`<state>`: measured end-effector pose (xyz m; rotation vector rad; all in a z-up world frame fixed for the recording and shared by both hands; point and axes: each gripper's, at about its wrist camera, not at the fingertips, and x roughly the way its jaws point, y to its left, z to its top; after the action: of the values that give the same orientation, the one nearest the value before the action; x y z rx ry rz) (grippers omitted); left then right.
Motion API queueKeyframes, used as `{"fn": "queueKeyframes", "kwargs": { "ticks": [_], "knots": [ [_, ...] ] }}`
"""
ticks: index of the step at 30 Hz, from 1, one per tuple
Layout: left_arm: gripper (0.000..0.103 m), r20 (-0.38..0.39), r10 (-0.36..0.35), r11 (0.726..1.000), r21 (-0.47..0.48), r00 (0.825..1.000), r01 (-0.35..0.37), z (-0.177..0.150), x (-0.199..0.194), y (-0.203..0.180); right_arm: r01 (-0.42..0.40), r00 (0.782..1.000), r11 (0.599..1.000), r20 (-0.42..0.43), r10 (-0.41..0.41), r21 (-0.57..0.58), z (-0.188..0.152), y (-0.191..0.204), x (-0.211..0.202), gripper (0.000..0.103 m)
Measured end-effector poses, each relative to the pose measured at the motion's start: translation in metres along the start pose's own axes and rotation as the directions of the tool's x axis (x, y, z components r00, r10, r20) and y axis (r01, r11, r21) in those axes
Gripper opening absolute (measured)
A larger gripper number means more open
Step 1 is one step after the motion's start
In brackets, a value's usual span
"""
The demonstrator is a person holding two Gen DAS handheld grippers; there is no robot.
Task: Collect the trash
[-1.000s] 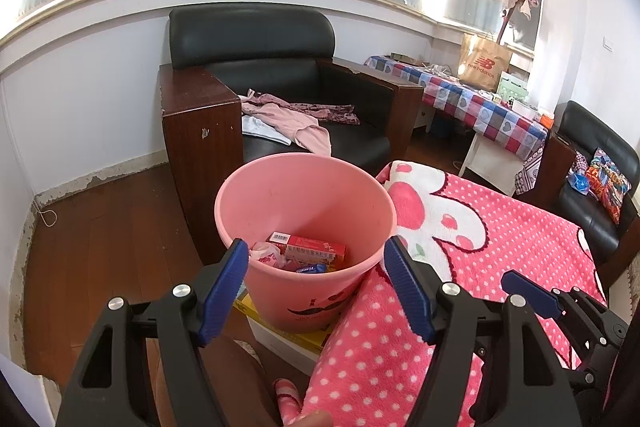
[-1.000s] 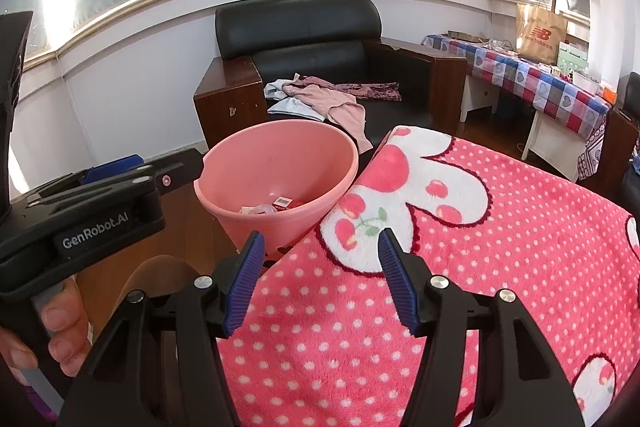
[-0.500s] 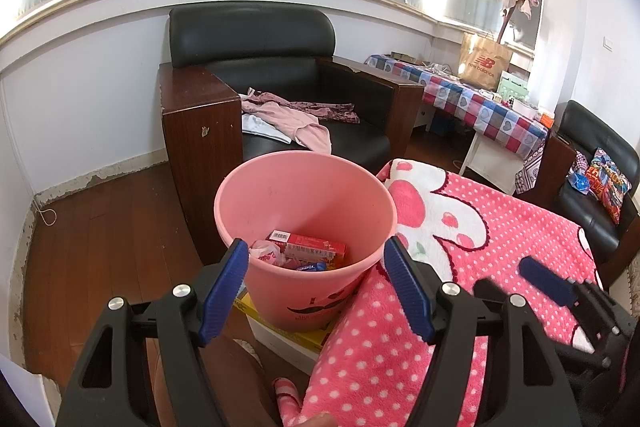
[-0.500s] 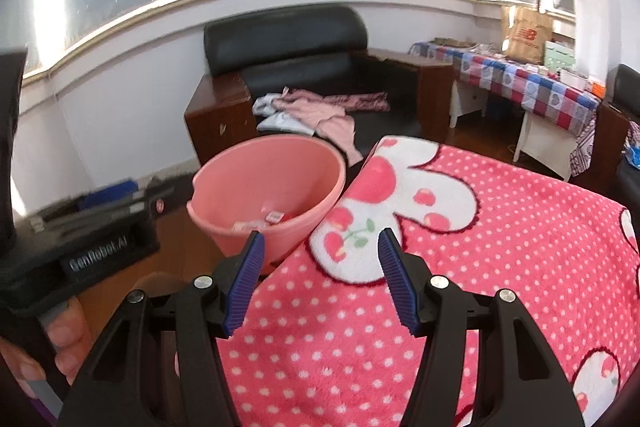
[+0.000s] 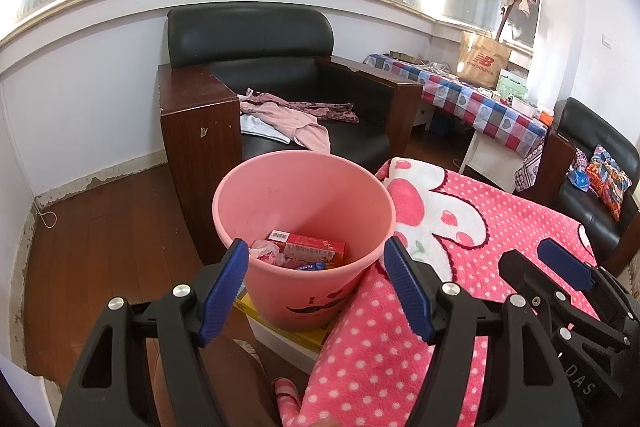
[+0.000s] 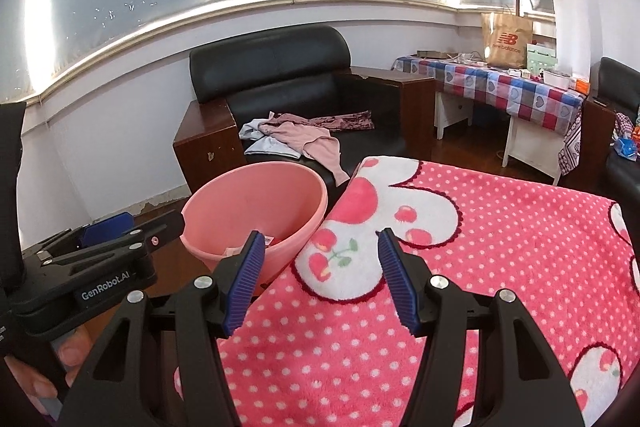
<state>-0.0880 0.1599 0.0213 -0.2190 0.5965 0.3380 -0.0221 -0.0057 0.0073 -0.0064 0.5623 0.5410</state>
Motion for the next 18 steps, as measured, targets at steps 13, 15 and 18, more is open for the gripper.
{"fn": "queueKeyframes", "kwargs": {
  "ticks": [13,15,18],
  "knots": [
    [0.069,-0.005,-0.001,1.000,0.008,1.000,0.001,-0.0072,0.0041,-0.0039,0.002,1.000,1.000,-0.002,-0.002,-0.002,-0.0007,-0.0005,0.0005,0.059],
    [0.069,-0.006,-0.001,1.000,0.007,1.000,0.001,-0.0073,0.0040,-0.0041,0.003,1.000,1.000,-0.002,-0.003,-0.002,-0.0004,-0.0010,0.0007,0.059],
    [0.069,-0.006,-0.002,1.000,0.006,1.000,0.002,-0.0076,0.0040,-0.0041,0.003,1.000,1.000,-0.003,-0.003,-0.002,-0.0004,-0.0013,0.0008,0.059]
  ]
}}
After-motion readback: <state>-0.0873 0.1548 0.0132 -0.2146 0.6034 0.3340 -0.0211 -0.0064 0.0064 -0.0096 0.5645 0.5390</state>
